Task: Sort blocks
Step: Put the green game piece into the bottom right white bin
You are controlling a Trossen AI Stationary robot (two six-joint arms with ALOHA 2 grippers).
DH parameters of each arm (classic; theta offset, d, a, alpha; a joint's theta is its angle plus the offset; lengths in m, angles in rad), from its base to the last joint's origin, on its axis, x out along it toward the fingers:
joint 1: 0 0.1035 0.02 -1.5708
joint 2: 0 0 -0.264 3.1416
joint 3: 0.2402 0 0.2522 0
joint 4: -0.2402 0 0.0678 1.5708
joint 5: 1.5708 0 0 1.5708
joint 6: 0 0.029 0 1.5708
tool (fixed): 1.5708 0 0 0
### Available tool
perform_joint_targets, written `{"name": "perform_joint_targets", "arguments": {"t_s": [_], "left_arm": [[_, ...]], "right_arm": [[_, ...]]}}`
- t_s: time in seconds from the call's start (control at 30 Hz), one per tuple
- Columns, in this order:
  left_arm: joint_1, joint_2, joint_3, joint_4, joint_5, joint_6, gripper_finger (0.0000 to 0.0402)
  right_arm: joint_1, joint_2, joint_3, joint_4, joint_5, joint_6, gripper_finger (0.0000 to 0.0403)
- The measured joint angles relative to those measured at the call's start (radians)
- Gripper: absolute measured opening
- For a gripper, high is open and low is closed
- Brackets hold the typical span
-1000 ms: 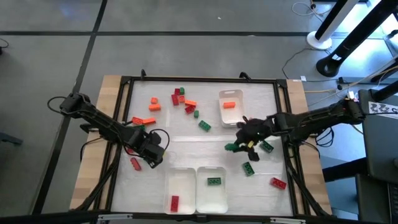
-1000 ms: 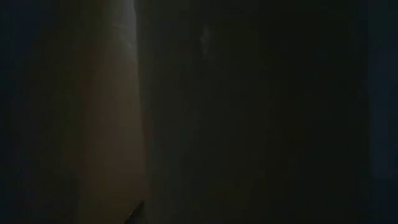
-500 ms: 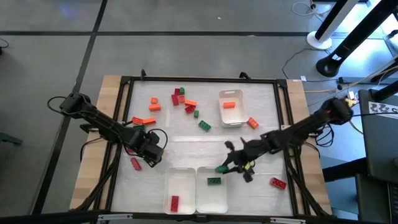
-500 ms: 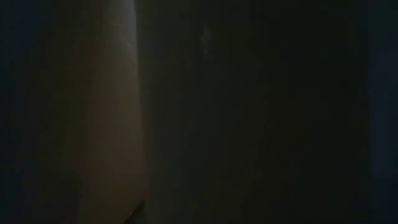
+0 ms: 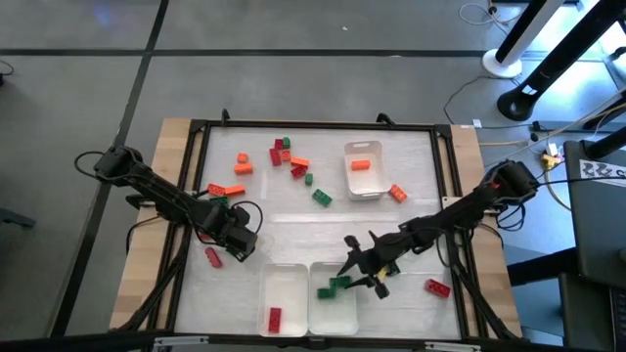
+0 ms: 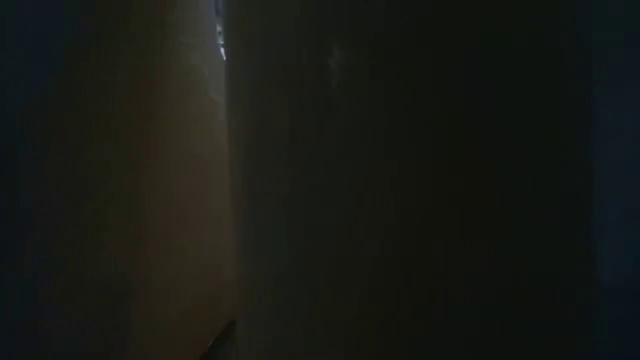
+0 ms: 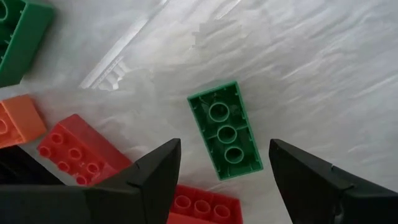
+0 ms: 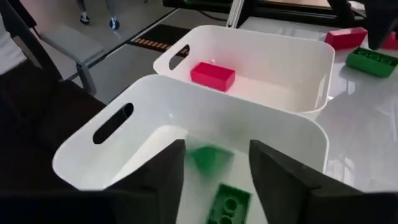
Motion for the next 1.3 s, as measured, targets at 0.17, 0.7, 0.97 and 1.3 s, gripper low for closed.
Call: {"name": "perform_joint_targets", "arguments": {"t_s": [0.17, 0.7, 0.97, 1.3], "left_arm": [[0.0, 0.0, 0.0, 0.016, -0.013, -0.031, 0.0234], [0.0, 0.074, -0.084, 0.12, -0.028, -0.093, 0.0234], [0.0, 0.069, -0.145, 0.269, -0.028, -0.113, 0.0228], [0.003, 0.065, -0.144, 0.282, -0.025, -0.156, 0.012]], "right_arm": [[-0.001, 0.002, 0.0, 0.001, 0.0, -0.006, 0.0222], [-0.001, -0.135, 0.0, -0.105, -0.078, -0.144, 0.0213], [-0.001, -0.303, 0.0, -0.347, 0.023, -0.185, 0.0199], [-0.001, -0.519, 0.0, -0.831, 0.33, -0.171, 0.019]]}}
